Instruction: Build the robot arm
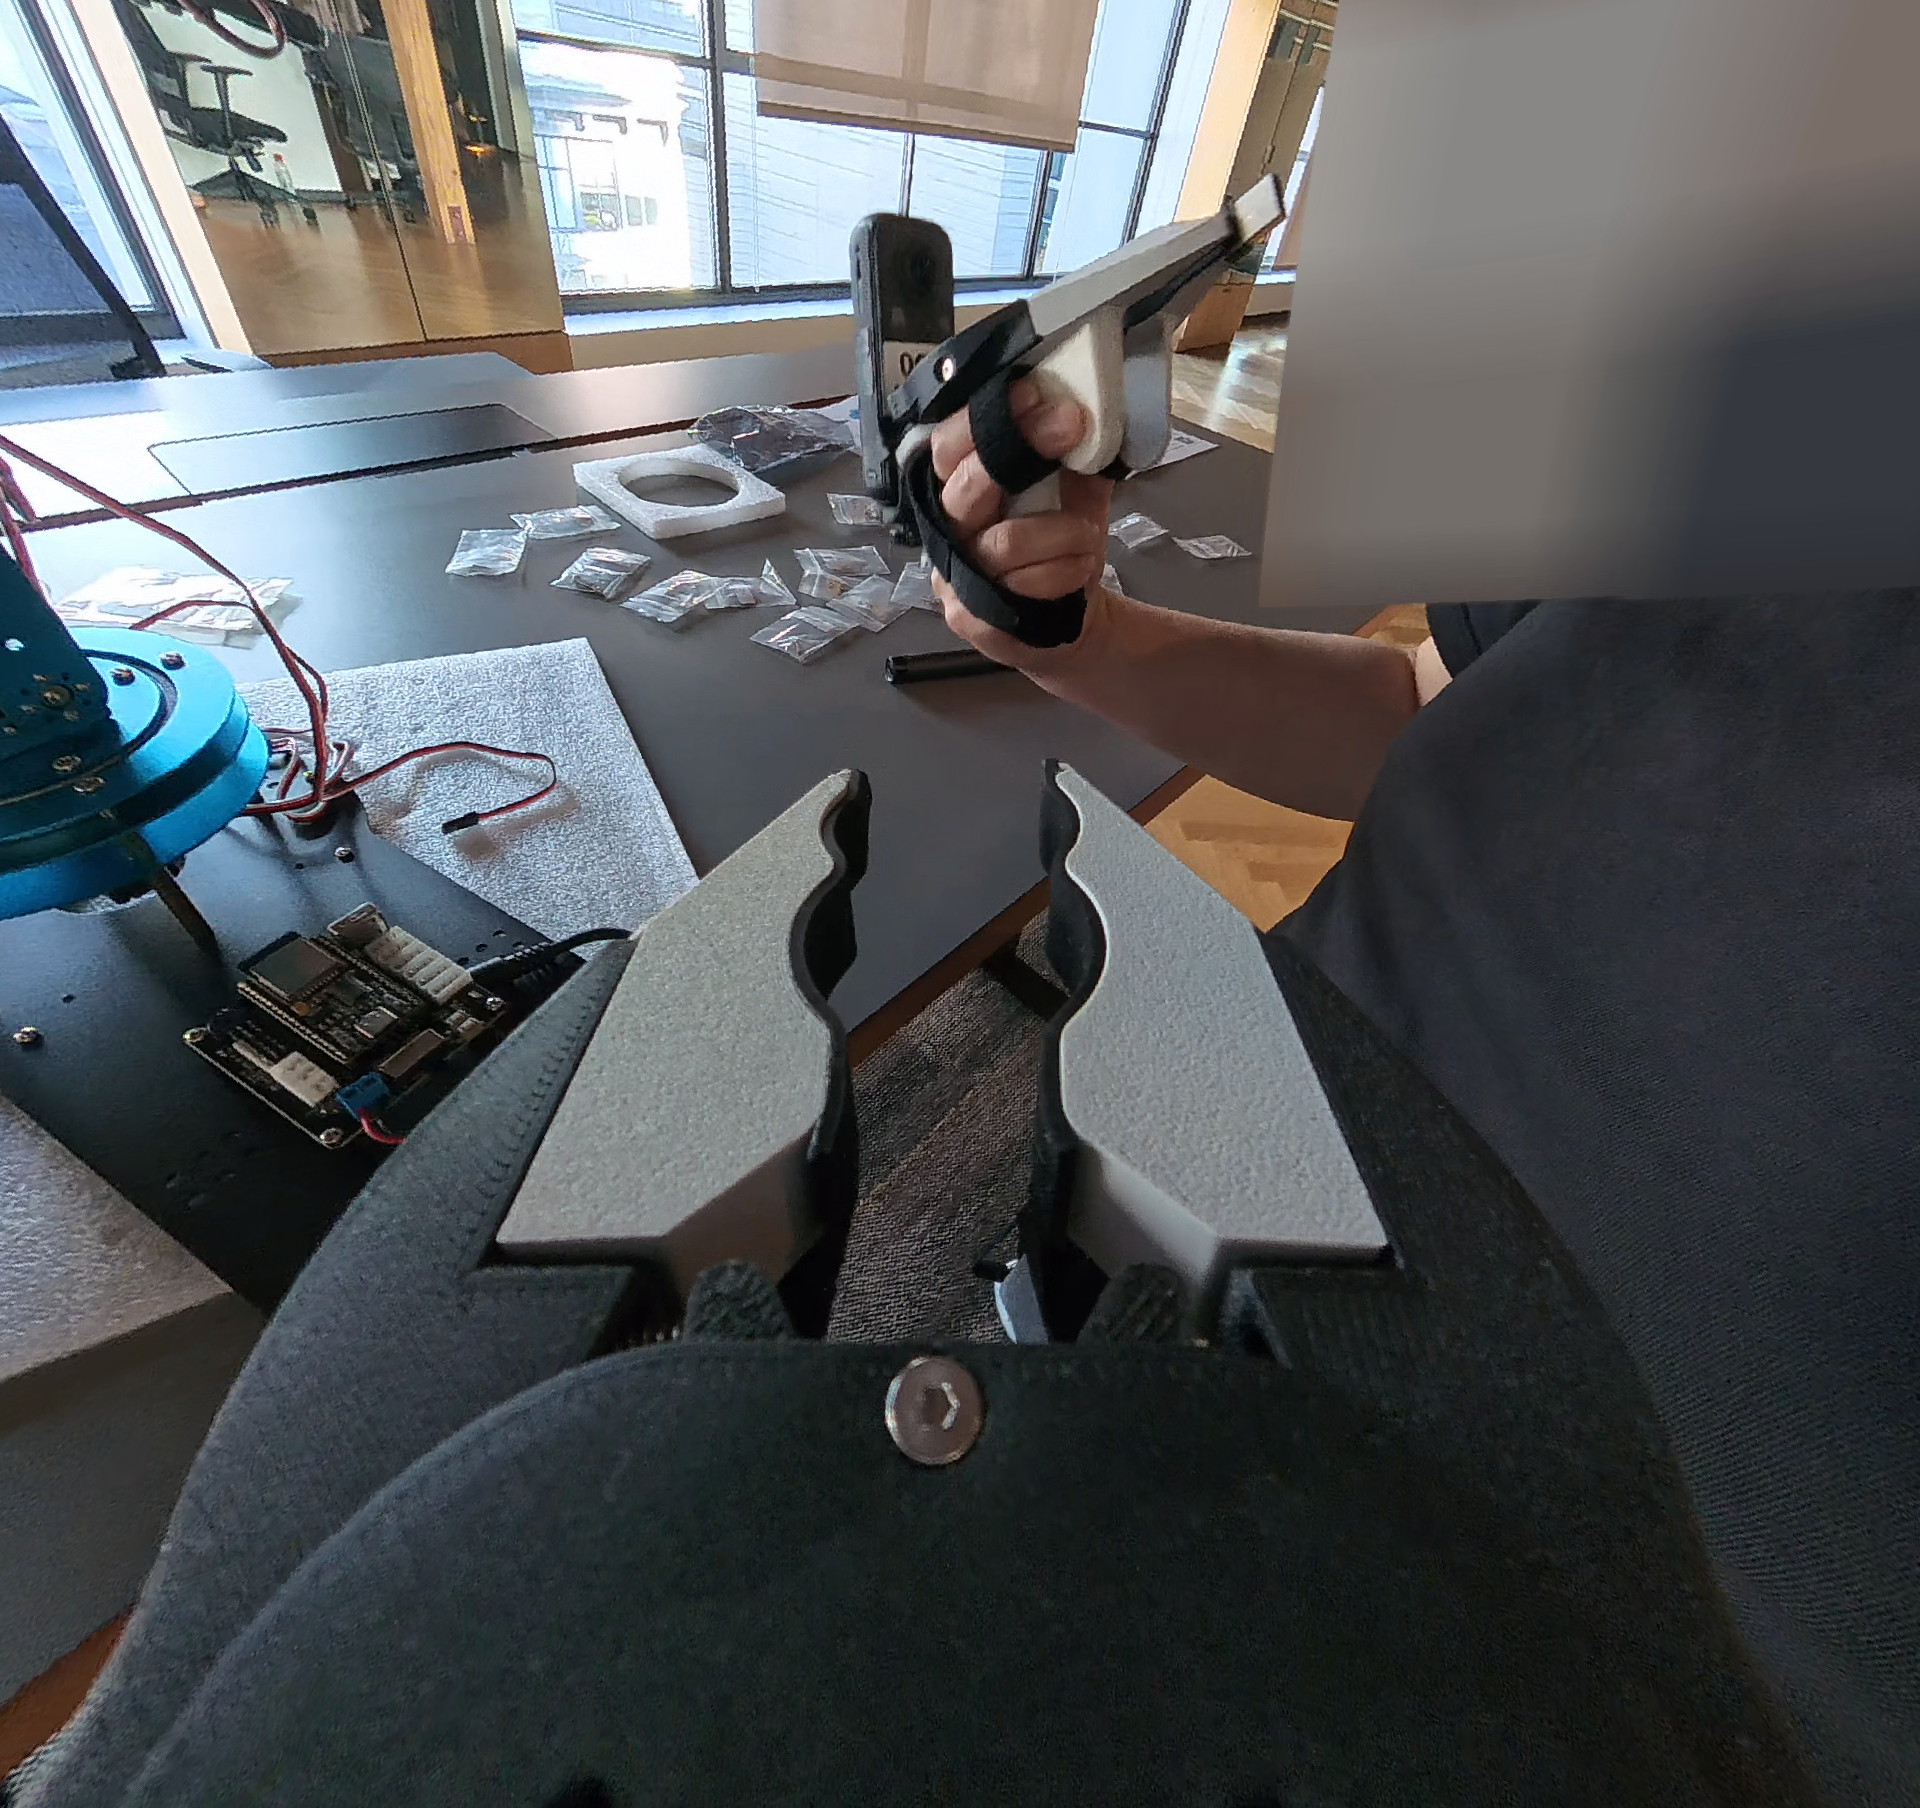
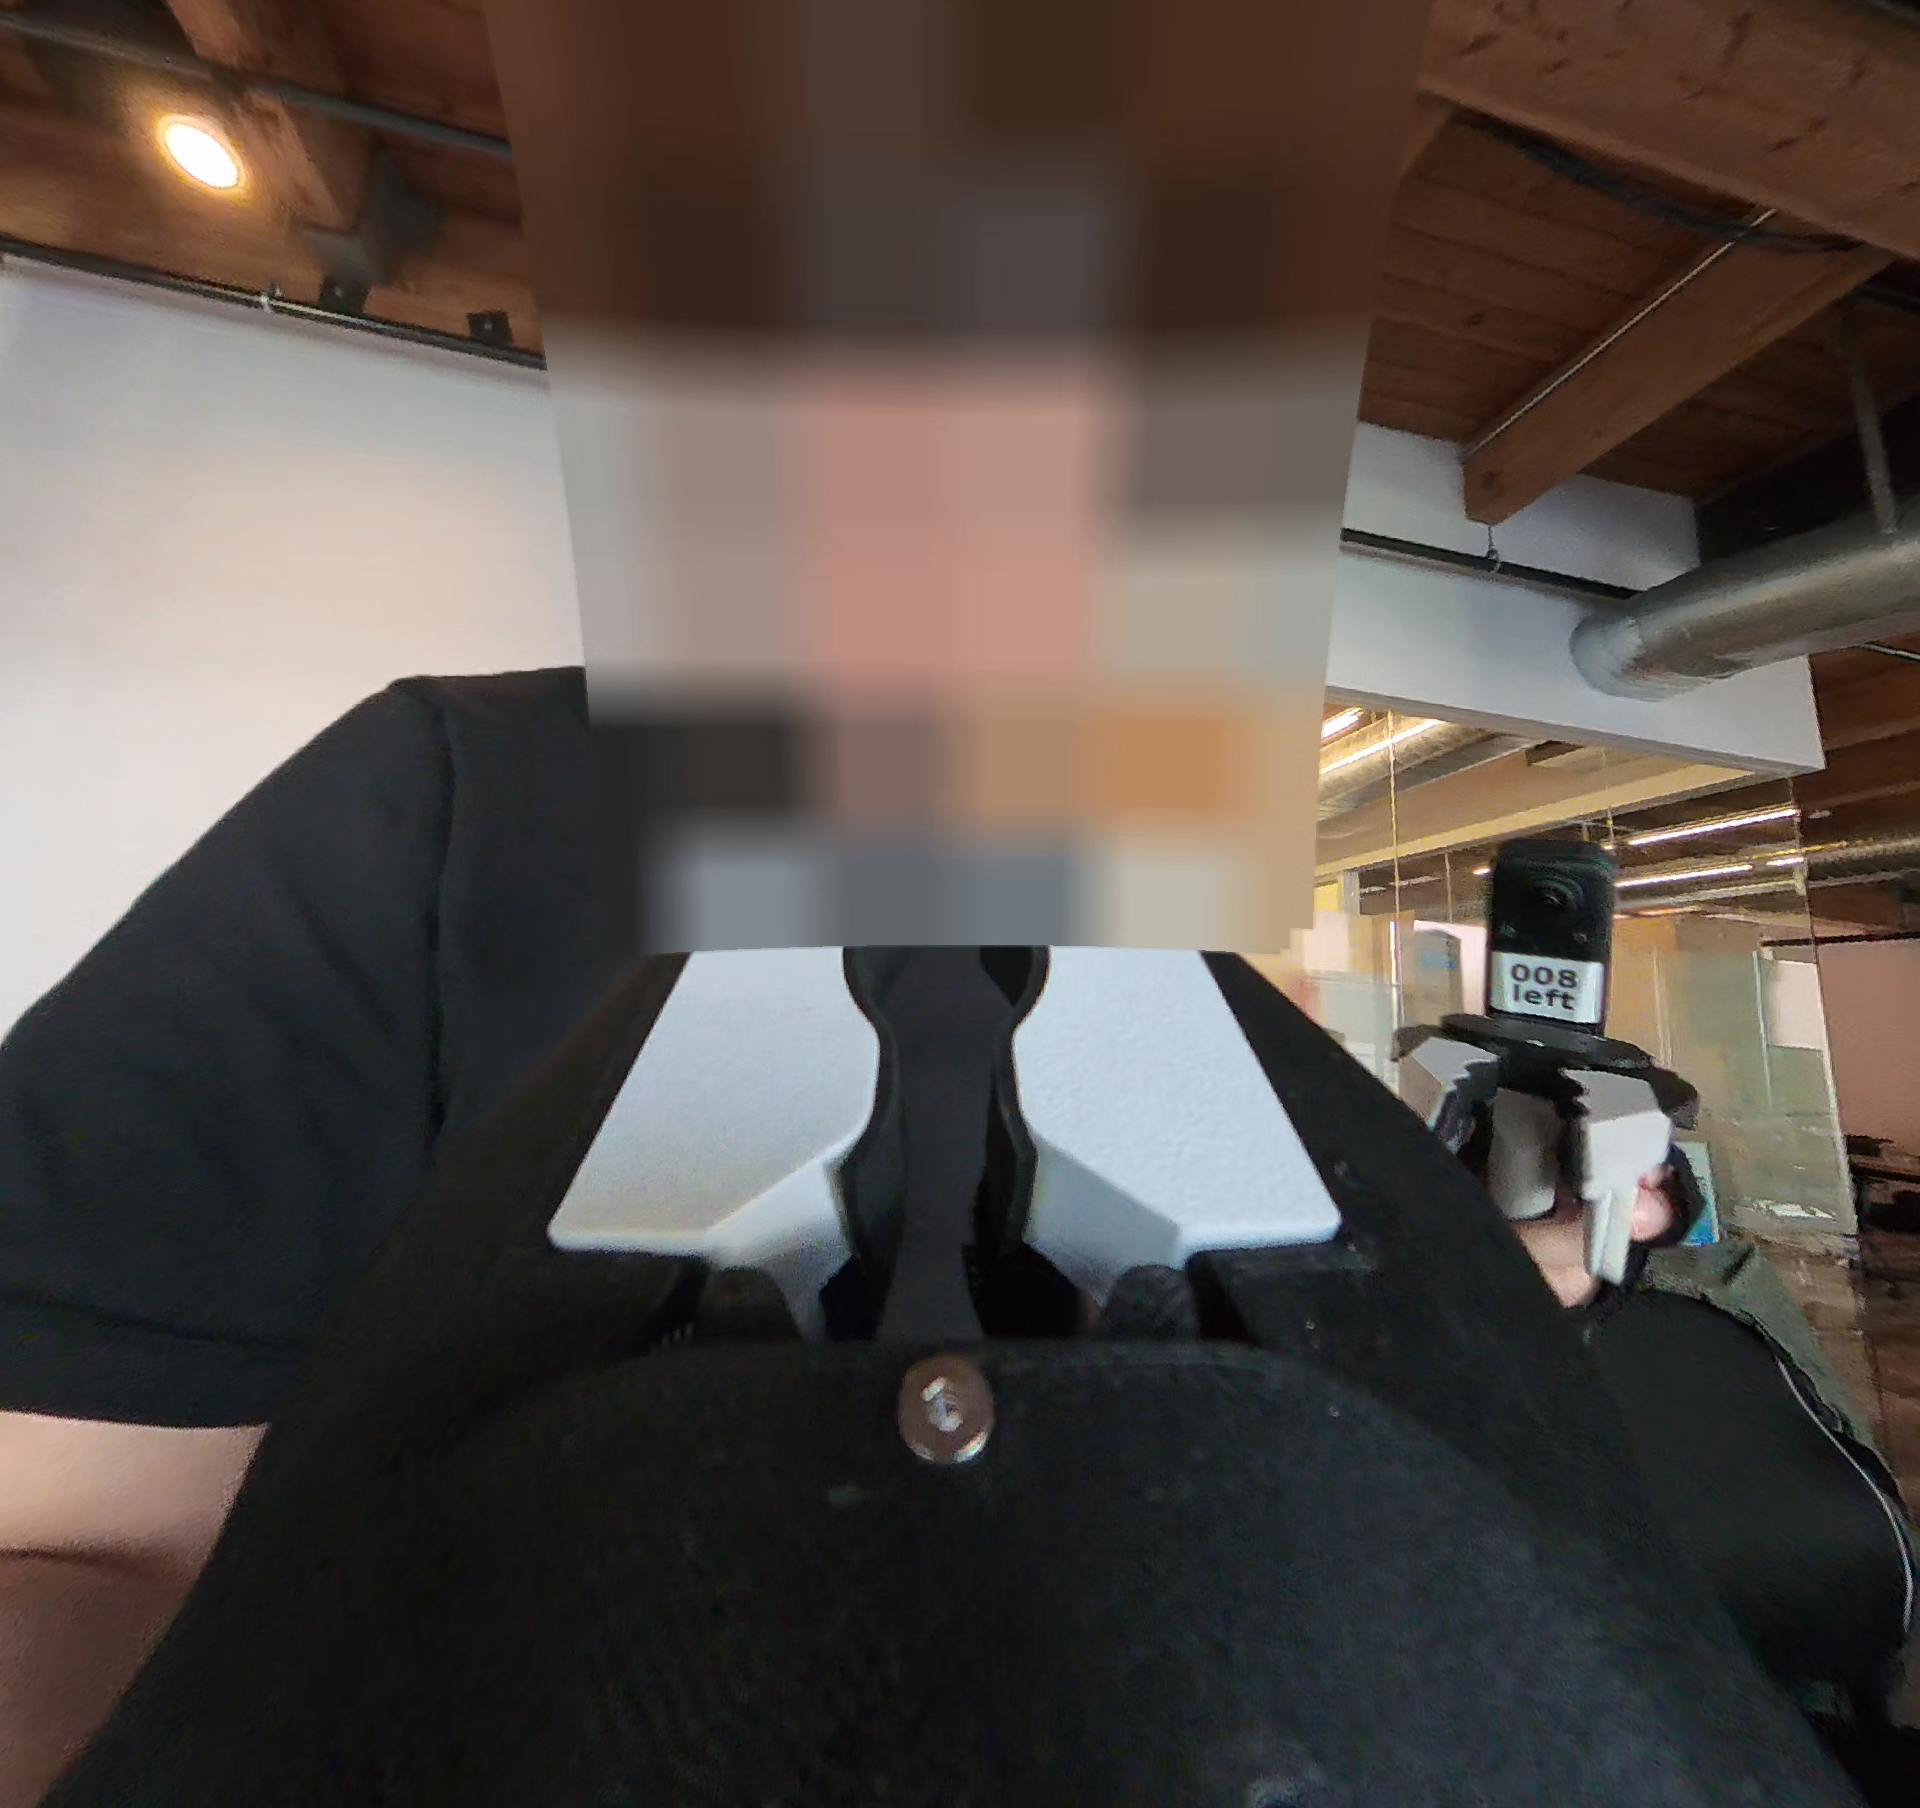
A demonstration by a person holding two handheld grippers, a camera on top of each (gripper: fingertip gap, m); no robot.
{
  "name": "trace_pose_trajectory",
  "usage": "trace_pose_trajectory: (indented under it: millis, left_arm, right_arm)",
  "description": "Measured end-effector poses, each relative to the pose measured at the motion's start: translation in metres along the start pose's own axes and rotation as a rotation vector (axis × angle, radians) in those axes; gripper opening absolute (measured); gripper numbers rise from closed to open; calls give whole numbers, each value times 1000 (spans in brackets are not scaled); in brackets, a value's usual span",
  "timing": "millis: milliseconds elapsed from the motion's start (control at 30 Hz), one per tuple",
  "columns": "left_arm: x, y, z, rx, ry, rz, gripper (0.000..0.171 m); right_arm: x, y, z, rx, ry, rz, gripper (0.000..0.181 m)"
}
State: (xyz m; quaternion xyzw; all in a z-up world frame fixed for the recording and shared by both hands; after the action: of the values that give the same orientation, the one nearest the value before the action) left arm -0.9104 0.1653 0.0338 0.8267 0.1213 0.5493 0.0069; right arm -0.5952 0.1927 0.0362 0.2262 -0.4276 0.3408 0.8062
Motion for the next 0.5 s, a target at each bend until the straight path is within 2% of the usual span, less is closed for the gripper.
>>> trace_pose_trajectory:
  millis: [33,300,367,500]
  left_arm:
    - [-1,1,0,-1,0,-1,32]
    - [1,2,3,5,-22,20,32]
    - [-3,-2,0,38,-26,17,33]
    - [-27,-30,-11,123,11,-99,37]
  right_arm:
    - [1,-1,2,7,-8,-2,5]
    - [2,-5,1,-49,-25,-7,5]
    - [-2,6,-4,-191,-72,4,5]
    - [-11,39,-43,-738,-252,-83,5]
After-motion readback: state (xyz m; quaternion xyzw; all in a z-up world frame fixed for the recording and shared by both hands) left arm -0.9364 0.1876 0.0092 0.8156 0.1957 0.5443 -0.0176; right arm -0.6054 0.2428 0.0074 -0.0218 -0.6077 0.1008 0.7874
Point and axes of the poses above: each gripper's, where its closed fingertips meet, z out along the fingers, x out of its top, y = z × x across the jaws, the point moved 9 cm from there along -z, back along the fingers, and after that the axes turned 13 degrees about -y, right-handed, at the moved point
